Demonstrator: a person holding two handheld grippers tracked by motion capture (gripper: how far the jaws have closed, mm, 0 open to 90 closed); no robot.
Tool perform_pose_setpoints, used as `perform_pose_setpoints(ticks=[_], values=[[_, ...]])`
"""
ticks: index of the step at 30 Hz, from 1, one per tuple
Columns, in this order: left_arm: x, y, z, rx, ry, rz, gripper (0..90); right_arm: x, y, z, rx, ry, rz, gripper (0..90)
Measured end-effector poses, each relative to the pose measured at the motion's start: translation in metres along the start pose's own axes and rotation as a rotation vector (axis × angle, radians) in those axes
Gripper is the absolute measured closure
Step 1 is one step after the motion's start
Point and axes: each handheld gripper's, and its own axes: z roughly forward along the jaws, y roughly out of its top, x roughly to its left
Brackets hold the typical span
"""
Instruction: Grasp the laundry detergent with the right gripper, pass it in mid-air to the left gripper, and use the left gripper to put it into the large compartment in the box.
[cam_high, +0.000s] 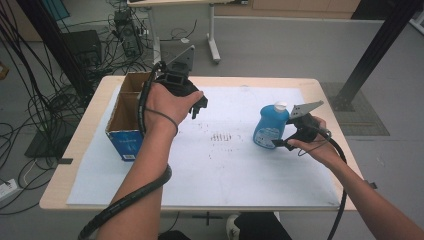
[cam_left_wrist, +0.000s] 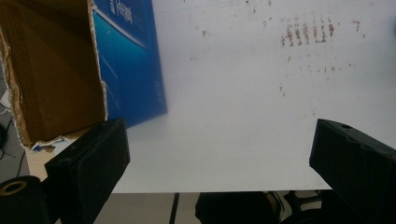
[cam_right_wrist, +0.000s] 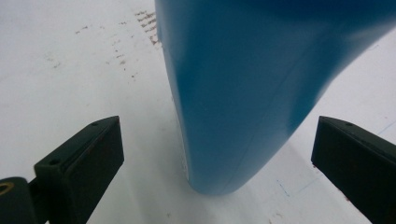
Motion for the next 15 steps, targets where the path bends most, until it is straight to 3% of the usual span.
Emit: perform_pose_setpoints(ticks=[15], values=[[-0.0021,0.0010,0.0012,0.008,0.006,0.005,5.4,-0.0030,-0.0071,0.0098,-0.109,0.007,0.018,2.0]])
